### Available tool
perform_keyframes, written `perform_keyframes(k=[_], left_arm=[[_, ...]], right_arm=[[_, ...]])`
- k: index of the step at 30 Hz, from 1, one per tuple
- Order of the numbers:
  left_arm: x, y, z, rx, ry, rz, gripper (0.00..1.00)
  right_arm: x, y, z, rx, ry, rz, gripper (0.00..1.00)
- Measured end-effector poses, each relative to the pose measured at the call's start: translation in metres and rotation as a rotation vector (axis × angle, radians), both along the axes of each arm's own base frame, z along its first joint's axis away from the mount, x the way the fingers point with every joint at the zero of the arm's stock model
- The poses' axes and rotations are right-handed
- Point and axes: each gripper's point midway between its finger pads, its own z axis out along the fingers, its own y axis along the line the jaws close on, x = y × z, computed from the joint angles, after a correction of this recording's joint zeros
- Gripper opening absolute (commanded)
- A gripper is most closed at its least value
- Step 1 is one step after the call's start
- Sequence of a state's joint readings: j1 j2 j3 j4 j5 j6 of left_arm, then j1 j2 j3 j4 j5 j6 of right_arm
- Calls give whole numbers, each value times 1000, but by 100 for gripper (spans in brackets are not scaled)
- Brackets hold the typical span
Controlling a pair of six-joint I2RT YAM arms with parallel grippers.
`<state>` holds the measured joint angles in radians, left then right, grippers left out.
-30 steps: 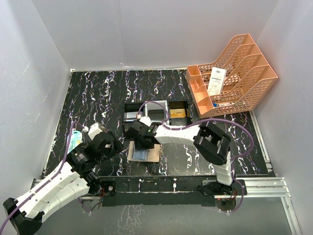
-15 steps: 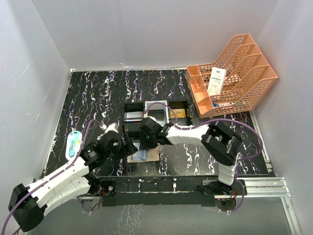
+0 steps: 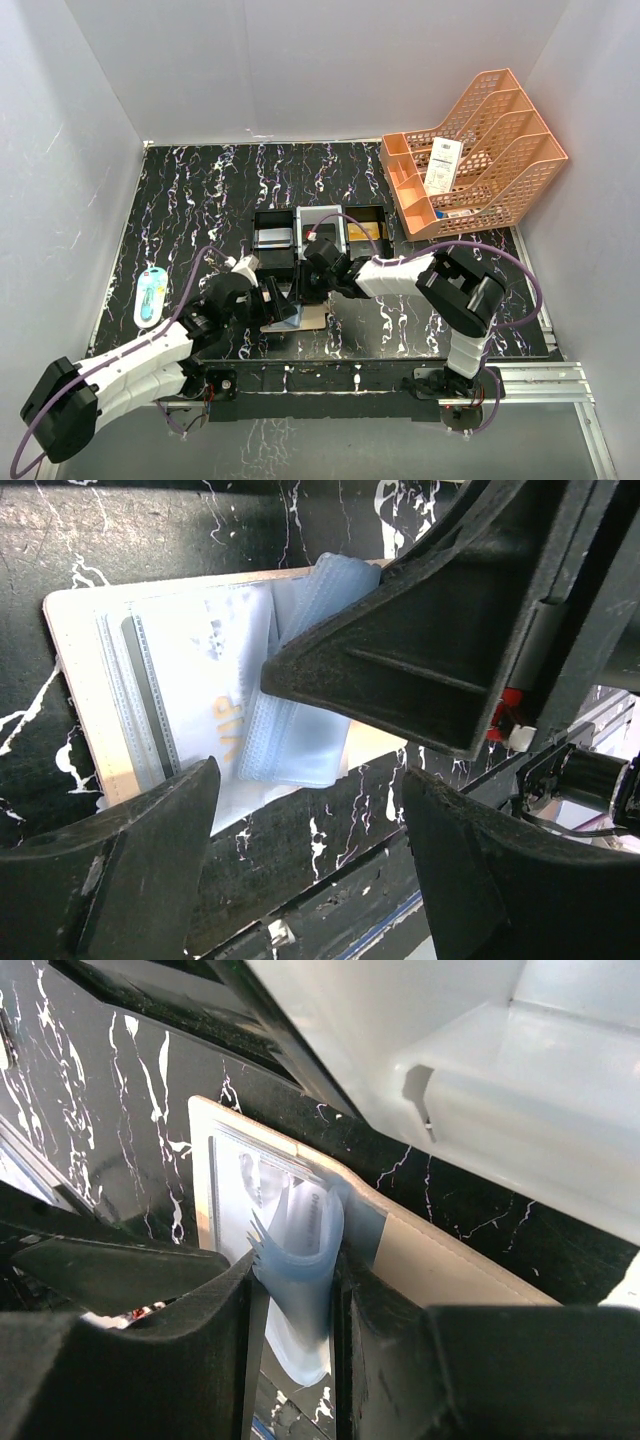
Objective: Take the credit cards out of the card holder
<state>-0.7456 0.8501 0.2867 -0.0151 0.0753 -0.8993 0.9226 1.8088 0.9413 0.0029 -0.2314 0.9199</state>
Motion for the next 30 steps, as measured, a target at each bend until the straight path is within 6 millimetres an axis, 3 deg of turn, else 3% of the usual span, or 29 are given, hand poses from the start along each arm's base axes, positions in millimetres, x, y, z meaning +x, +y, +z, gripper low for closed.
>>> perform_keyframes(k=[14,21,30], left_arm=[[7,-22,-5,-74,-5,-41,72],[2,-29,-4,-118,21,-62,70],[-3,-37,4,-168,33,-91,69]], right_arm=[[0,-1,1,77,31,-13,33],[-1,1,7,110,45,-6,45],[-1,-11,26,104,46,-27,69]])
